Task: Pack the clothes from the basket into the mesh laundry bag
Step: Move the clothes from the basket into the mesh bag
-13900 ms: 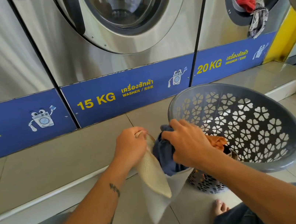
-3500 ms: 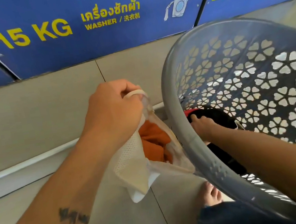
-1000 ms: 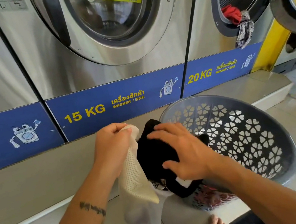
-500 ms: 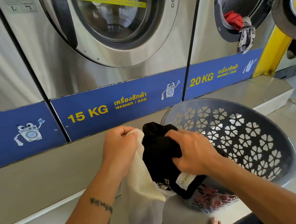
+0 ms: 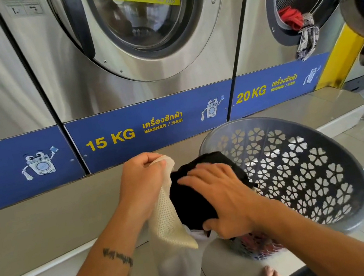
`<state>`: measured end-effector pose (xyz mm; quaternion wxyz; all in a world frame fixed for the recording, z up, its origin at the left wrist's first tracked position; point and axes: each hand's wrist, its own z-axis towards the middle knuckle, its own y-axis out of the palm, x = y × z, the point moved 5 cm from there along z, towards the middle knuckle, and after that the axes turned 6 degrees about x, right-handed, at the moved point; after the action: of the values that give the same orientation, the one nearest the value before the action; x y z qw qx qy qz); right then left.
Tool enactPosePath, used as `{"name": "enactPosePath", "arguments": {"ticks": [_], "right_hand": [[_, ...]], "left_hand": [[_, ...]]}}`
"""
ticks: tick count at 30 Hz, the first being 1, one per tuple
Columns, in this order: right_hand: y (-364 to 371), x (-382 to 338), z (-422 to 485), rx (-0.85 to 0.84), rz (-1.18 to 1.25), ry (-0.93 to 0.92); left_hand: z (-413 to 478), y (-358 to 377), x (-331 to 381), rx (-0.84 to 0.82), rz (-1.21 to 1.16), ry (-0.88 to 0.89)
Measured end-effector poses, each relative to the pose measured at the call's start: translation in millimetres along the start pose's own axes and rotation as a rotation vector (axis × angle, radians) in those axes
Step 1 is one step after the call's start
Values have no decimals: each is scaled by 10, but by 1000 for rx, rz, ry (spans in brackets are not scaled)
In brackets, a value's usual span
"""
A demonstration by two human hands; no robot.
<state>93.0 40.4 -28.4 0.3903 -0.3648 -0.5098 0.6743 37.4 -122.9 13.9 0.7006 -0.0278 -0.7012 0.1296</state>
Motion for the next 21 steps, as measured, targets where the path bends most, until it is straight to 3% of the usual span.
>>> {"name": "enactPosePath", "arguments": {"ticks": [5,7,10,16,21], "right_hand": [[-47,559,-61,-135,401,419],[49,632,-69,-146,576,484],[91,588,-25,-31,479,421],[-207,51,64,89,-76,112],[-19,-516,157,-1,-206,-52]], "left_hand": [[34,47,-53,-42,50,17],[24,88,-76,-60,57,28],[54,133,-169,-90,99,24],[87,131,-384,-115,87,-54],[18,-97,-775,-98,117,-198]]}}
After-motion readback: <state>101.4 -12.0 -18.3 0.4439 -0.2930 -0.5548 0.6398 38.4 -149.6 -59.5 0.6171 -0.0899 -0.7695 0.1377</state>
